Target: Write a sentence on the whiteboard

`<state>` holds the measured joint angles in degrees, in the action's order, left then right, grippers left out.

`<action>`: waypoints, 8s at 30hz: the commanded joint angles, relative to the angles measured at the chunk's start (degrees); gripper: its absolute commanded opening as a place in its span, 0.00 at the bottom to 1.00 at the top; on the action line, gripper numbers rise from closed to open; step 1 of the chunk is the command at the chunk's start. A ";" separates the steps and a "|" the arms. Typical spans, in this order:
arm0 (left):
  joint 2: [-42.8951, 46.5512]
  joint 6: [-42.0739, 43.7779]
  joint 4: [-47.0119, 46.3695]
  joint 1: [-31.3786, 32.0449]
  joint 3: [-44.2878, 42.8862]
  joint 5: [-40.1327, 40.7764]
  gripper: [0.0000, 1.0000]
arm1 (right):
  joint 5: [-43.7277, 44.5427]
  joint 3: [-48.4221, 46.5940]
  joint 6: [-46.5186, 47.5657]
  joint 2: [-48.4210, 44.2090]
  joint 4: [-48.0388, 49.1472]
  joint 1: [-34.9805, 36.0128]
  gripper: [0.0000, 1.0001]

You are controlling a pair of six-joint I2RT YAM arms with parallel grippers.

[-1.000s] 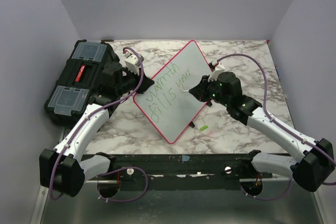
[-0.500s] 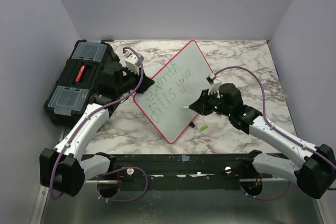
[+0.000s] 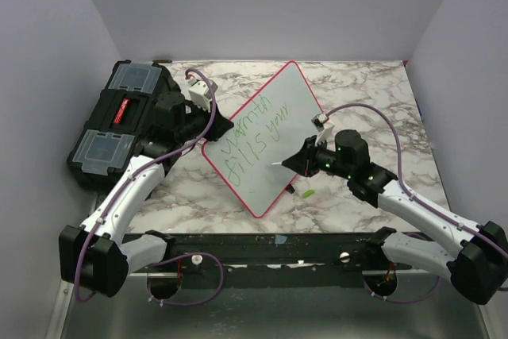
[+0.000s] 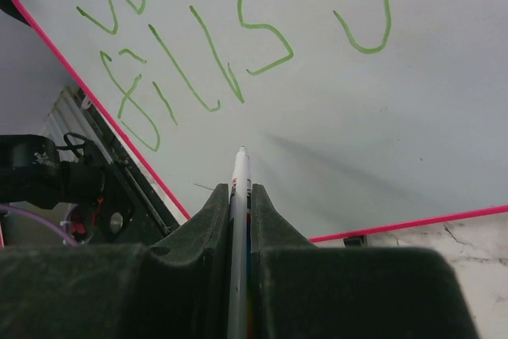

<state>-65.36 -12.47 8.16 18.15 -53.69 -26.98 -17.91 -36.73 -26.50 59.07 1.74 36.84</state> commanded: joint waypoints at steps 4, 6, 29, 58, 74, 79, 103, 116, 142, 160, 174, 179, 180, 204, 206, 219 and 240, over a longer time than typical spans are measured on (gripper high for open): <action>-0.91 1.98 3.98 0.48 -4.18 2.52 0.00 | -2.82 2.10 0.26 -0.91 5.01 0.77 0.01; -0.99 2.16 5.34 0.48 -4.79 2.89 0.00 | -2.26 2.25 0.65 -0.92 5.01 0.95 0.01; -2.22 0.59 0.46 0.57 -3.31 1.69 0.00 | 14.45 3.04 6.84 -0.01 4.82 13.50 0.01; 0.19 1.26 0.54 0.57 -1.86 2.82 0.00 | 39.07 5.12 7.91 3.90 9.73 27.50 0.01; 1.15 1.31 0.45 0.57 -1.05 2.87 0.00 | 38.18 2.49 8.57 8.94 11.64 27.56 0.01; 1.22 1.04 0.10 0.57 -0.98 2.81 0.00 | 37.16 2.00 8.75 9.47 11.86 27.59 0.01; 1.29 0.89 0.10 0.57 -1.06 3.08 0.00 | 34.30 6.59 6.04 6.63 8.62 29.58 0.01; 1.11 0.69 -0.23 0.57 -0.80 2.90 0.00 | 40.88 8.19 3.23 5.04 5.52 29.59 0.01; 0.54 0.87 -0.01 0.57 -1.32 2.42 0.00 | 45.16 -2.52 9.73 12.81 9.93 29.60 0.01; 0.33 1.13 0.12 0.58 -1.36 2.81 0.00 | 44.89 -2.43 9.28 12.69 9.91 29.65 0.01; 0.06 0.88 0.10 0.57 -1.46 2.72 0.00 | 44.44 3.75 5.22 8.53 6.73 29.67 0.01; -0.11 0.87 0.11 0.61 -1.50 2.77 0.00 | 44.51 5.35 4.04 8.01 6.44 29.66 0.01; -0.12 0.87 0.11 0.57 -1.50 2.81 0.00 | 44.53 5.71 3.73 7.87 6.40 29.62 0.01; -0.99 1.40 -0.86 0.57 -1.24 1.96 0.00 | 58.73 2.94 -0.45 4.67 1.78 29.54 0.01; -1.08 1.47 -0.96 0.52 -1.26 1.75 0.00 | 59.44 2.54 0.31 4.15 3.85 29.56 0.01; -0.86 1.83 -0.96 0.57 -0.88 1.76 0.00 | 52.37 2.76 0.40 6.34 10.70 28.17 0.01; -1.80 1.83 -0.87 0.57 -1.17 1.82 0.00 | 49.26 4.56 -0.65 8.64 12.88 24.91 0.01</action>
<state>-66.78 -13.37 8.67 18.50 -54.83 -25.56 32.80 -33.12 -26.02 66.70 12.45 62.24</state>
